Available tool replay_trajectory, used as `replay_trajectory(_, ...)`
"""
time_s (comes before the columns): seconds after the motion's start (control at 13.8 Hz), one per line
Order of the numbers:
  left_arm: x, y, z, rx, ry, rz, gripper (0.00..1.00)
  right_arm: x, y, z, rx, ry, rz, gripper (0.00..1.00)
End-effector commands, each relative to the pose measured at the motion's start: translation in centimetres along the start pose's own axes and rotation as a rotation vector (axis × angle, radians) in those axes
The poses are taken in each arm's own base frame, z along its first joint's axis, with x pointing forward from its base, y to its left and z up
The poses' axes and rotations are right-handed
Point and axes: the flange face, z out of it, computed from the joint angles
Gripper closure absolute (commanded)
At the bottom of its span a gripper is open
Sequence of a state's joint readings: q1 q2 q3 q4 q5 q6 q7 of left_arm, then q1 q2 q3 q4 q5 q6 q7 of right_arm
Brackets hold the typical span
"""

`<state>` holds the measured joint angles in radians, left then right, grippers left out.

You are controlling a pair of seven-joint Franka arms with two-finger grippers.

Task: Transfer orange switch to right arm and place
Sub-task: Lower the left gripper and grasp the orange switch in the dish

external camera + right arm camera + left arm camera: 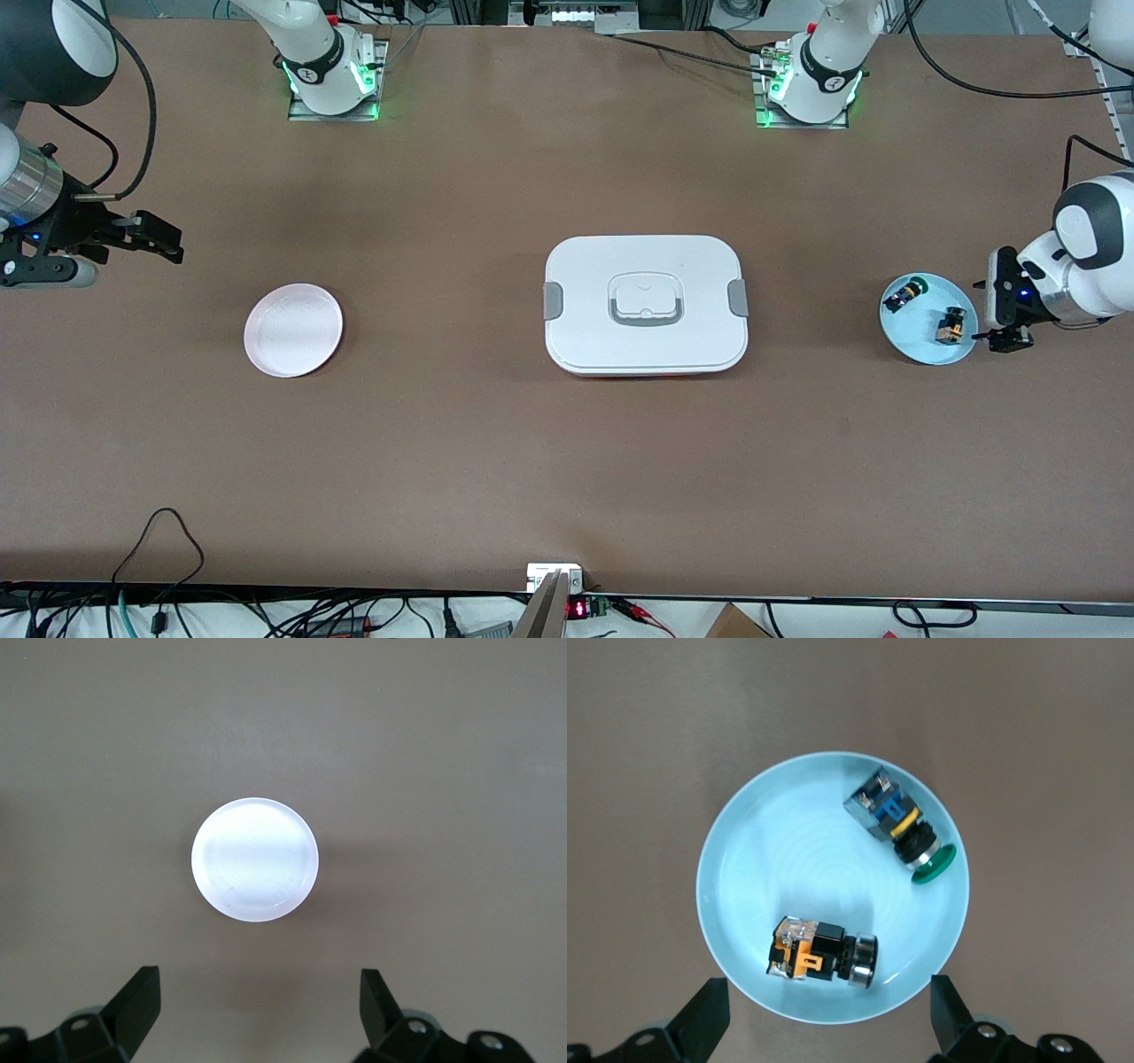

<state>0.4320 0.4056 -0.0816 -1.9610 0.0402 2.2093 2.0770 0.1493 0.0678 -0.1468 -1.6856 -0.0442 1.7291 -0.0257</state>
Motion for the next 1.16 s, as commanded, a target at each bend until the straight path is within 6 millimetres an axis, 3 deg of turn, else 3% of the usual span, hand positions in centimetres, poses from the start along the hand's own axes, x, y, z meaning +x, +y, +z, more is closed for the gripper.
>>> replay_trajectory(0.0, -0.8, 0.2, 1.8, 0.032, -0.008, 0.147, 0.00, -0.3, 0.0, -0.8, 0.016, 0.014, -0.009, 0.00)
replay_trajectory(0.58, -2.1, 0.0, 5.3, 0.067, 0.002, 0.181, 0.00, -0.3, 0.0, -0.6, 0.016, 0.009, -0.007, 0.00)
replay_trajectory(1.09, -2.2, 0.1, 6.8, 0.072, 0.022, 0.159, 0.00, -0.6, -0.4, -0.8, 0.010, -0.007, -0.019, 0.00)
